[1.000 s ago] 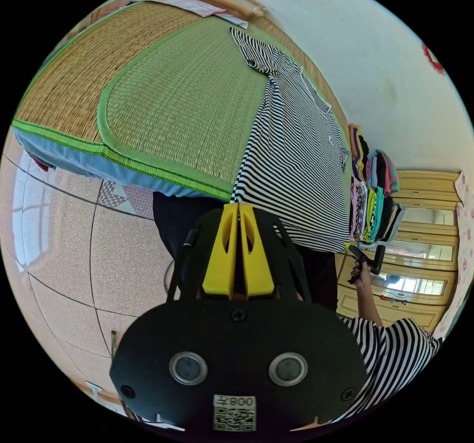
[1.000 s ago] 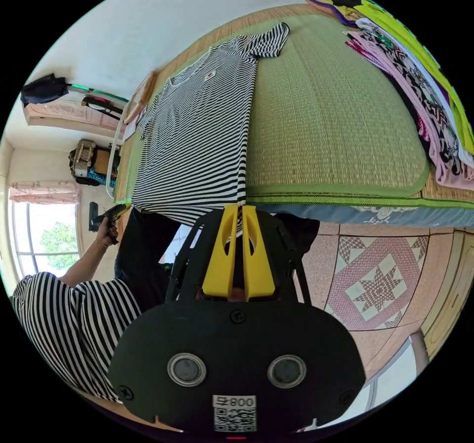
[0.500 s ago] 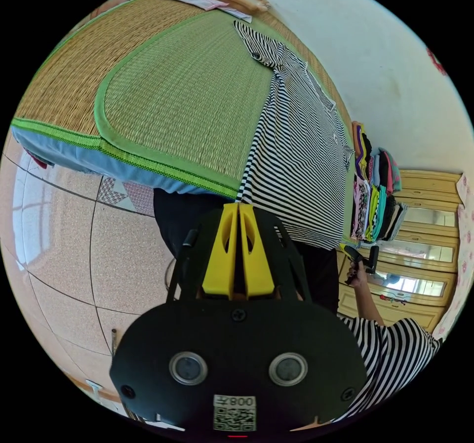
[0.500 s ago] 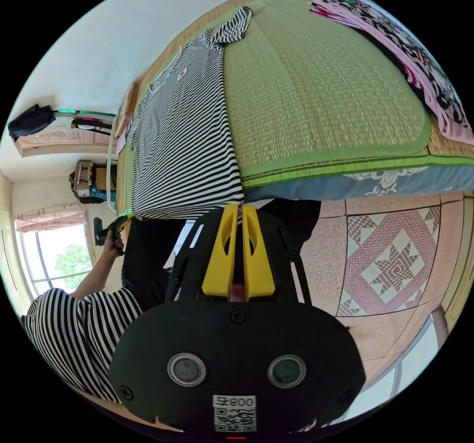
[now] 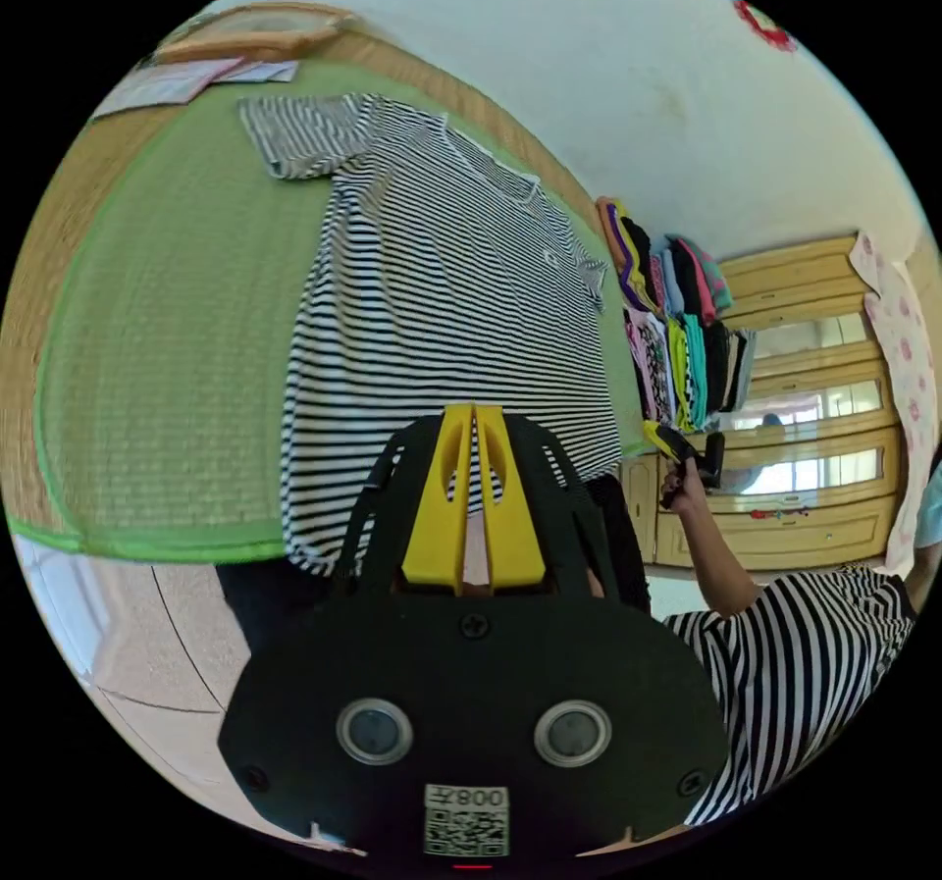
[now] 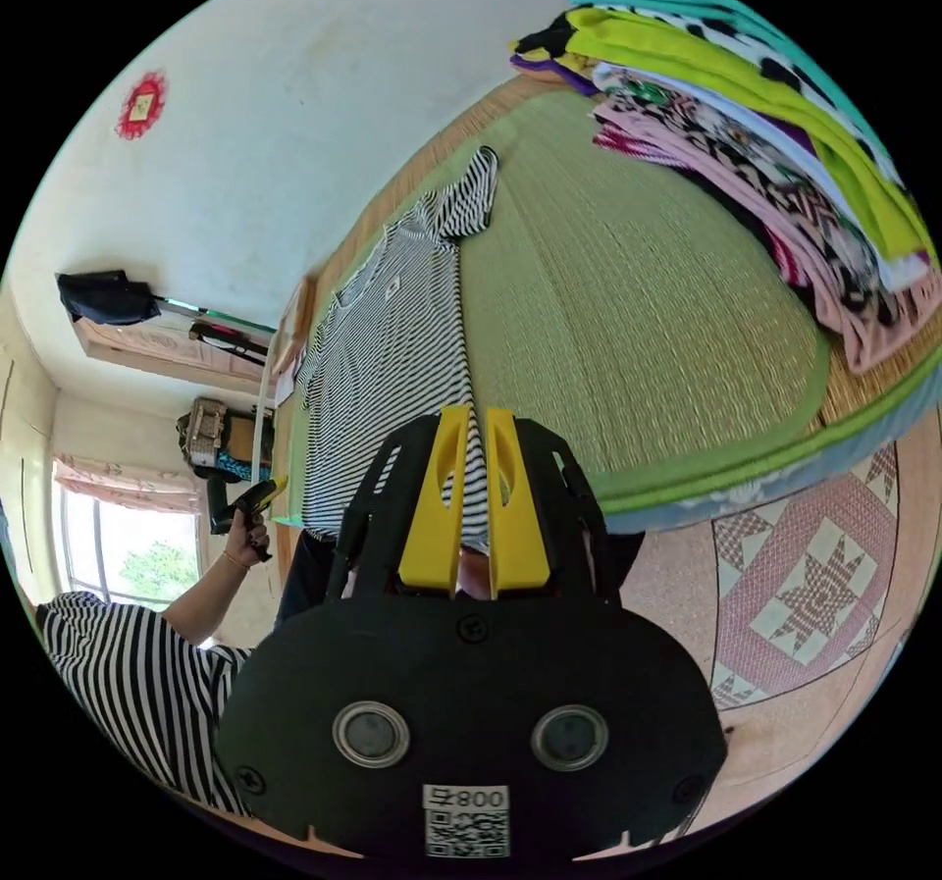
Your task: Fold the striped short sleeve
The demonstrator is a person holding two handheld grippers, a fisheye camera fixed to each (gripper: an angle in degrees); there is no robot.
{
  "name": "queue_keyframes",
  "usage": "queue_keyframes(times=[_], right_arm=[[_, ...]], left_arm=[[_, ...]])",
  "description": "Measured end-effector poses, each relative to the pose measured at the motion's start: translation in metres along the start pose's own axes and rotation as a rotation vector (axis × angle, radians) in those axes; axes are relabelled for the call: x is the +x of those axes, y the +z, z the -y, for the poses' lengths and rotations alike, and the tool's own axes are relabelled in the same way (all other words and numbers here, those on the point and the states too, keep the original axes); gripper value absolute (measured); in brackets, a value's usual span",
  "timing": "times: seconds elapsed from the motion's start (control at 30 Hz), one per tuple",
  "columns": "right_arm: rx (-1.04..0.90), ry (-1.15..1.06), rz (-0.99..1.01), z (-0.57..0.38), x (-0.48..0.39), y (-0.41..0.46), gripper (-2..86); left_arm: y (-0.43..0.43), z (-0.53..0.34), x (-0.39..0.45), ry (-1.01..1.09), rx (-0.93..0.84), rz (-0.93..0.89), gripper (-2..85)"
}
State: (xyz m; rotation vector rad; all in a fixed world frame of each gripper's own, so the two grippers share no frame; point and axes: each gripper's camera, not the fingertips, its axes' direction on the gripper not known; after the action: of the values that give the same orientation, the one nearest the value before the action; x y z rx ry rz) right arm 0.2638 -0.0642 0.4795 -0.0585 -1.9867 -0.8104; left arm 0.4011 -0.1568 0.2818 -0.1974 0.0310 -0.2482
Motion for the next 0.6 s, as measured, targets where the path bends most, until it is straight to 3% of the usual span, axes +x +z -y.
queue_keyframes(times=[0.23, 0.6], right_arm=[[0.058, -0.098, -0.017, 0.065, -0.030, 0.047, 5.0], [0.136, -0.177, -0.107, 0.138, -0.035, 0.087, 8.1]], left_arm=[[0.085, 0.107, 0.106, 0.219, -0.146, -0.061, 0.1], [0.181, 0.194, 0.221, 0.381, -0.286, -0.066, 0.1]])
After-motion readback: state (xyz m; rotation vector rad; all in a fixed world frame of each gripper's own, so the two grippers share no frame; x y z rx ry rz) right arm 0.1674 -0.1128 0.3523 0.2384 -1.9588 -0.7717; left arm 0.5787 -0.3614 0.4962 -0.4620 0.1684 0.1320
